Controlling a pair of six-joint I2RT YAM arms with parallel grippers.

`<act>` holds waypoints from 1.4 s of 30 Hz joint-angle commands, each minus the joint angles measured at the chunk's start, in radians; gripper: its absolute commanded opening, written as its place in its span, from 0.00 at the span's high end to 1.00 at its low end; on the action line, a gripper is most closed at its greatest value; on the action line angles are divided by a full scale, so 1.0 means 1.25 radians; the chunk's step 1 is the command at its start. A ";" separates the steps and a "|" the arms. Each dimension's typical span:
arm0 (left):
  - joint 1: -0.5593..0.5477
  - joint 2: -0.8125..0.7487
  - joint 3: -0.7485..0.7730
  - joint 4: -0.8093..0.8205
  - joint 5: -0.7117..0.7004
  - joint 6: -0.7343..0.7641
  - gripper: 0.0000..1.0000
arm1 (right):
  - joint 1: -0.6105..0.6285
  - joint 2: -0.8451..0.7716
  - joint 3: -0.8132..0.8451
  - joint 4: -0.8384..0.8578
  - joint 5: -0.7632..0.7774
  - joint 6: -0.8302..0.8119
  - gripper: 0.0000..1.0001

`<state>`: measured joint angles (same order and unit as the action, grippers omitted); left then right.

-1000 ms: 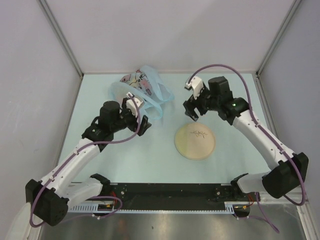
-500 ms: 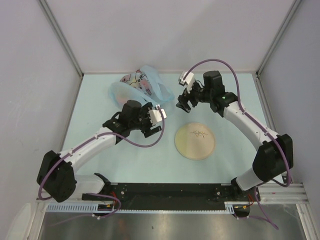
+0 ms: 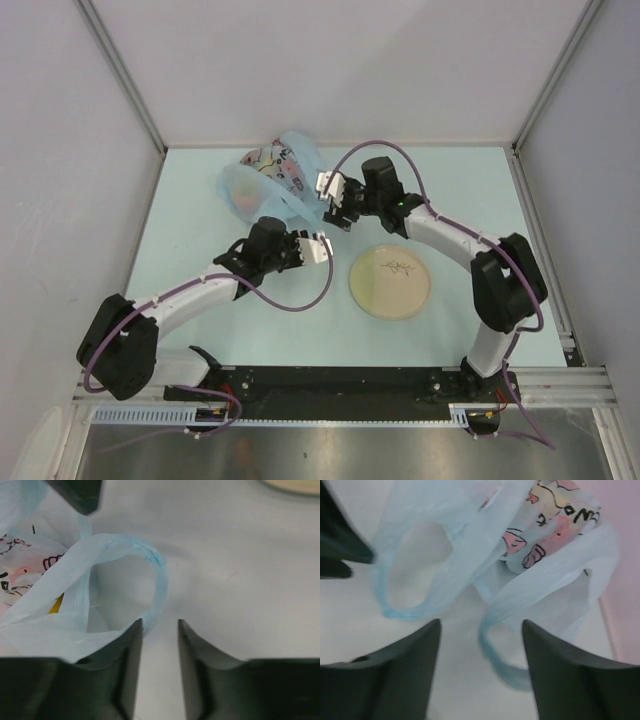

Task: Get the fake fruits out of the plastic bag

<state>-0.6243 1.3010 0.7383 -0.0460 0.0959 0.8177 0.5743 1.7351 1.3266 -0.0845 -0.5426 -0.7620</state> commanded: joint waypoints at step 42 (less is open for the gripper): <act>-0.038 0.187 0.520 -0.124 0.497 -0.573 0.37 | -0.405 -0.119 0.136 0.001 0.159 0.718 1.00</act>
<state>-0.6773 1.5051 1.3666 -0.2321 0.5671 0.1329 0.0666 1.6188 1.5017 -0.0994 -0.3229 0.0910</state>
